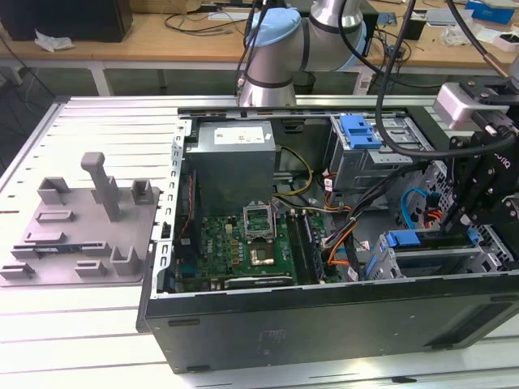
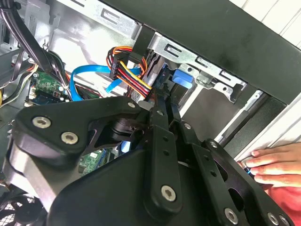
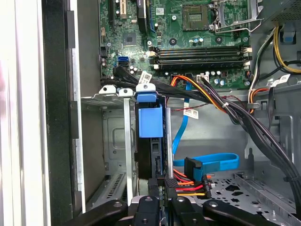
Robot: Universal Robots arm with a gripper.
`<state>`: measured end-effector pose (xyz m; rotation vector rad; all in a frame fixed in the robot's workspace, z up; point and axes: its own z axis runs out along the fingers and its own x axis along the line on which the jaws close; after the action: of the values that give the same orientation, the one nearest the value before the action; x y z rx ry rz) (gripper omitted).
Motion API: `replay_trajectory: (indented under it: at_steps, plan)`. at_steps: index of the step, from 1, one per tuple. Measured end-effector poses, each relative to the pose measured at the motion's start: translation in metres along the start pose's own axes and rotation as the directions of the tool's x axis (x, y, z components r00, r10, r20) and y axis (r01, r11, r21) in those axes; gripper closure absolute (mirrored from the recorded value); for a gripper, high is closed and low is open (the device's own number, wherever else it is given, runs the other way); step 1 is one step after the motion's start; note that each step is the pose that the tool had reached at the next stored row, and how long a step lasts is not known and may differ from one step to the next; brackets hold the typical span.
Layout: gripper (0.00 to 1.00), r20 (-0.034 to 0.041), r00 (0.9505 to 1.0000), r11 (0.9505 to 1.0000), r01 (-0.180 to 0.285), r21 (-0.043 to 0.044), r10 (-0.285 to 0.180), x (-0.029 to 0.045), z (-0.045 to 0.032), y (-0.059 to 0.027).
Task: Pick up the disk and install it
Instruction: 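Insert the first disk wire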
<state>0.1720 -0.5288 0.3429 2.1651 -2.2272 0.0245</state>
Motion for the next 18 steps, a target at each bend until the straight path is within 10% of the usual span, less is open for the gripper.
replay_trajectory:
  at_steps: [18]
  plan:
    - [0.84, 0.0002, 1.0, 1.0, 0.0, 0.0004, 0.0, -0.0002, 0.0047, -0.0001]
